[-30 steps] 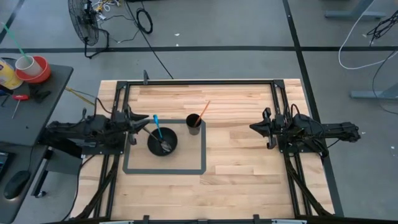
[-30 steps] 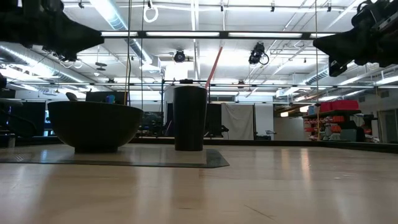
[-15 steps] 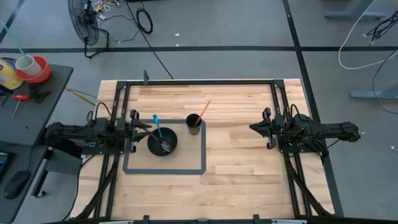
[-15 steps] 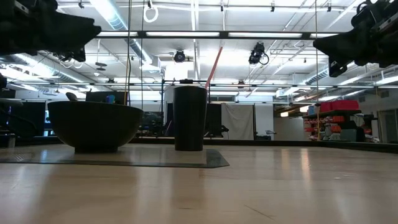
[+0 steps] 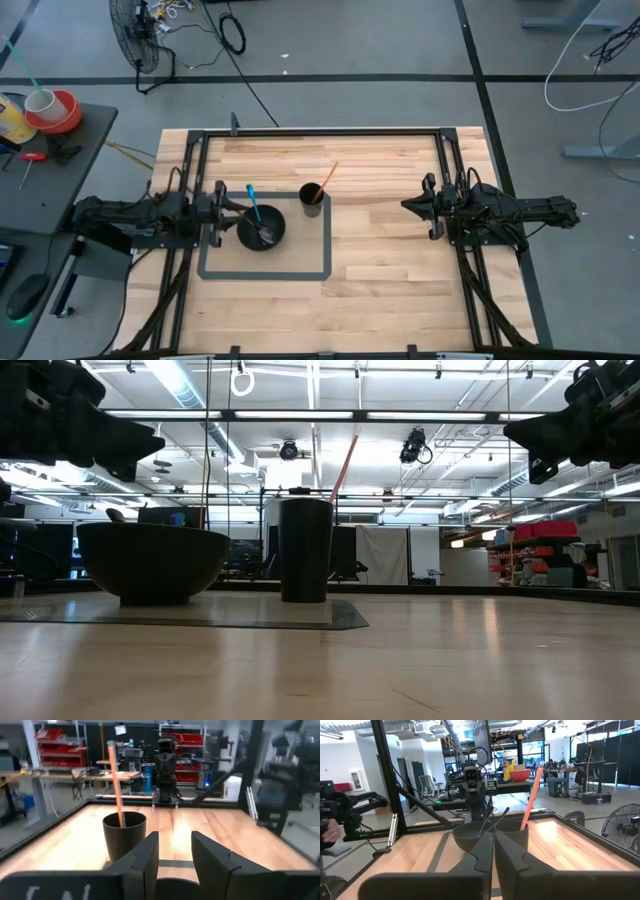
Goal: Pick & Place Utensil
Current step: Return to Home Position
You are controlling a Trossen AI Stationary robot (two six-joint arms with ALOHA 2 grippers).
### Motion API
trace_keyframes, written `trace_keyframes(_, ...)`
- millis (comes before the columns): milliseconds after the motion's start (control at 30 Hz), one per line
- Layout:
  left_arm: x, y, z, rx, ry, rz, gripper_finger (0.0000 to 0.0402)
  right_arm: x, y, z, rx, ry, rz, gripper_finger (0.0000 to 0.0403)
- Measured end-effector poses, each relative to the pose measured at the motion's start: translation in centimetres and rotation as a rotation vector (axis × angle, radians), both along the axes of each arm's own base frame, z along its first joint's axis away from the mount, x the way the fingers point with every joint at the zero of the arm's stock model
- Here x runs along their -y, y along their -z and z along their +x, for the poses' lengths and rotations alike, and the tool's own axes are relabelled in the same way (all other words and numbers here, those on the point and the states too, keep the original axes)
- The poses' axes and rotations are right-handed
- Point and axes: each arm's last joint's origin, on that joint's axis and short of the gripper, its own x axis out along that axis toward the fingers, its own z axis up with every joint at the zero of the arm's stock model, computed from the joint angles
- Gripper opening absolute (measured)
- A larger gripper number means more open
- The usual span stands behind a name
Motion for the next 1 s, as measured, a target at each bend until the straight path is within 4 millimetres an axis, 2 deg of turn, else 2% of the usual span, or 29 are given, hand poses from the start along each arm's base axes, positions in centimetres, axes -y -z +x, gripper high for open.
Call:
trace_keyframes(300, -0.02, -0.07, 0.0, 0.02, 0.004, -0.203, 0.0119, 0.0, 0.0, 0.0, 0.0, 0.0, 0.0, 0.0023)
trace_keyframes(1000, 0.12, 0.02, 0.08, 0.007, 0.018, -0.208, 0.0119, 0.0, 0.0, 0.0, 0.0, 0.0, 0.0, 0.0023)
